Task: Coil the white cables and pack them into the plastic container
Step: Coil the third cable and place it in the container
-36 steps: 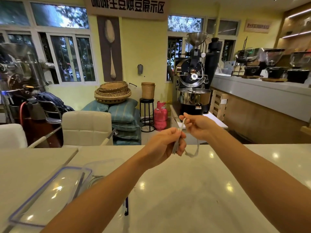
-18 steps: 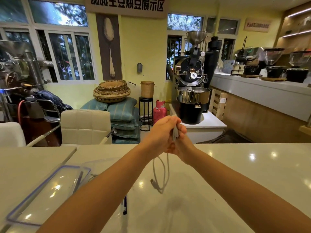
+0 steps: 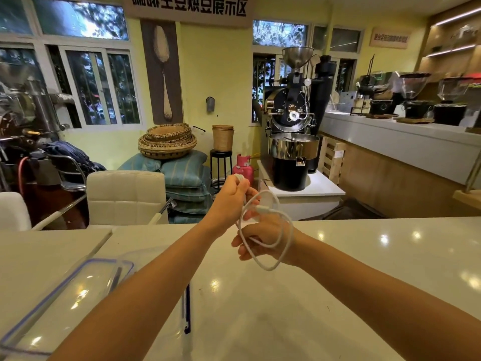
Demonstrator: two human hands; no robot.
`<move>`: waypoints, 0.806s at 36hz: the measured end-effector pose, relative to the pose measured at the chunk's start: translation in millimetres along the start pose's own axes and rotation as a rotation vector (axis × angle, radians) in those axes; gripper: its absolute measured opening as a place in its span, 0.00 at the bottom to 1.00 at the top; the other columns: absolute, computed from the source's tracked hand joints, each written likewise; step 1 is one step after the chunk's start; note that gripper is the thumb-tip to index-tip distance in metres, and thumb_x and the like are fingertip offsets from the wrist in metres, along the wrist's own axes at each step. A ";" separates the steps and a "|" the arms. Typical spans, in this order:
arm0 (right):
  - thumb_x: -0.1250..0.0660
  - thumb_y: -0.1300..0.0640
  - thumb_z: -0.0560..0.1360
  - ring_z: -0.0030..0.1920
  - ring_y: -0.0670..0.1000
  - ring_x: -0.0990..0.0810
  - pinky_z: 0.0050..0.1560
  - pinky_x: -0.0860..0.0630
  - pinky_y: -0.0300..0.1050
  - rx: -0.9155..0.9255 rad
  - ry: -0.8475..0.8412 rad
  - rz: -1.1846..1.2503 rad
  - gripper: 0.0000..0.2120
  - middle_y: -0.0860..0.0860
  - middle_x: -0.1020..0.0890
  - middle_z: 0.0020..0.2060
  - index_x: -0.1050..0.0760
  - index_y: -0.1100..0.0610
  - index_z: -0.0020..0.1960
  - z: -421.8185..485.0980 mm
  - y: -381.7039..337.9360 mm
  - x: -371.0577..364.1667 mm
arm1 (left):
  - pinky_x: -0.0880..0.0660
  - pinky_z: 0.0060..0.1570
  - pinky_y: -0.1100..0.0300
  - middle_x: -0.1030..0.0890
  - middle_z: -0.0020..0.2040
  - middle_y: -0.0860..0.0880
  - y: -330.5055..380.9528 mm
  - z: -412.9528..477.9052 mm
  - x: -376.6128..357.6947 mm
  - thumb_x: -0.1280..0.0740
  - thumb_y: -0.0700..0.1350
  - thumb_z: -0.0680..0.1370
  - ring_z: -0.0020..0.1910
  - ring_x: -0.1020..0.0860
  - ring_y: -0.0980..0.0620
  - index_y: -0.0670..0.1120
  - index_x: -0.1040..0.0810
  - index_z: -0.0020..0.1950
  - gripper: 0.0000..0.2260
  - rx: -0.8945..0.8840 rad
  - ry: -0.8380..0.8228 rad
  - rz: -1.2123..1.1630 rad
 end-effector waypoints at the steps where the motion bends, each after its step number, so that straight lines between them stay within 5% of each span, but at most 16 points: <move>1: 0.42 0.67 0.77 0.27 0.47 0.21 0.29 0.21 0.37 0.010 -0.023 0.030 0.09 0.55 0.22 0.33 0.29 0.57 0.40 -2.7 -2.7 2.3 | 0.27 0.29 0.68 0.24 0.38 0.48 -0.9 0.5 0.3 0.49 0.44 0.82 0.33 0.25 0.55 0.48 0.34 0.41 0.11 -0.013 0.020 0.037; 7: 0.45 0.64 0.76 0.21 0.45 0.25 0.24 0.24 0.36 0.057 -0.152 0.277 0.12 0.50 0.22 0.22 0.26 0.62 0.38 -15.6 -26.2 25.9 | 0.30 0.28 0.73 0.28 0.35 0.50 -12.9 -0.7 5.4 0.46 0.42 0.81 0.31 0.29 0.56 0.46 0.33 0.41 0.09 -0.023 -0.008 0.111; 11: 0.46 0.67 0.66 0.20 0.47 0.24 0.23 0.24 0.36 0.125 -0.182 0.460 0.09 0.53 0.21 0.22 0.28 0.63 0.37 -15.8 -43.8 43.4 | 0.29 0.29 0.73 0.26 0.34 0.48 -14.8 -8.8 0.1 0.48 0.42 0.81 0.27 0.27 0.60 0.40 0.31 0.49 0.09 -0.012 -0.121 0.066; 16: 0.48 0.59 0.79 0.20 0.42 0.32 0.21 0.33 0.32 0.158 -0.072 0.390 0.14 0.46 0.28 0.19 0.29 0.58 0.39 -0.3 -48.4 59.8 | 0.31 0.29 0.68 0.25 0.28 0.49 -9.7 -19.6 -9.4 0.51 0.41 0.82 0.23 0.28 0.61 0.45 0.32 0.39 0.13 -0.002 -0.208 -0.016; 21: 0.48 0.59 0.80 0.19 0.41 0.35 0.19 0.38 0.31 0.183 0.012 0.436 0.14 0.45 0.32 0.19 0.29 0.58 0.39 13.4 -46.7 60.4 | 0.33 0.32 0.66 0.24 0.23 0.53 -4.7 -22.7 -11.5 0.52 0.44 0.82 0.24 0.29 0.60 0.46 0.31 0.41 0.14 -0.030 -0.236 -0.068; 29: 0.44 0.54 0.79 0.26 0.44 0.34 0.24 0.35 0.34 0.166 0.118 0.332 0.13 0.50 0.32 0.31 0.23 0.59 0.49 28.4 -39.9 54.2 | 0.32 0.35 0.64 0.26 0.31 0.50 1.3 -30.6 -7.8 0.45 0.43 0.80 0.29 0.29 0.57 0.47 0.31 0.43 0.07 0.024 -0.362 -0.034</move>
Point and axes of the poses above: each hand's wrist, its own z-axis towards the middle knuckle, its own x-axis out of the back of the hand, y = z × x, the point moved 1 cm from there along z, towards the middle knuckle
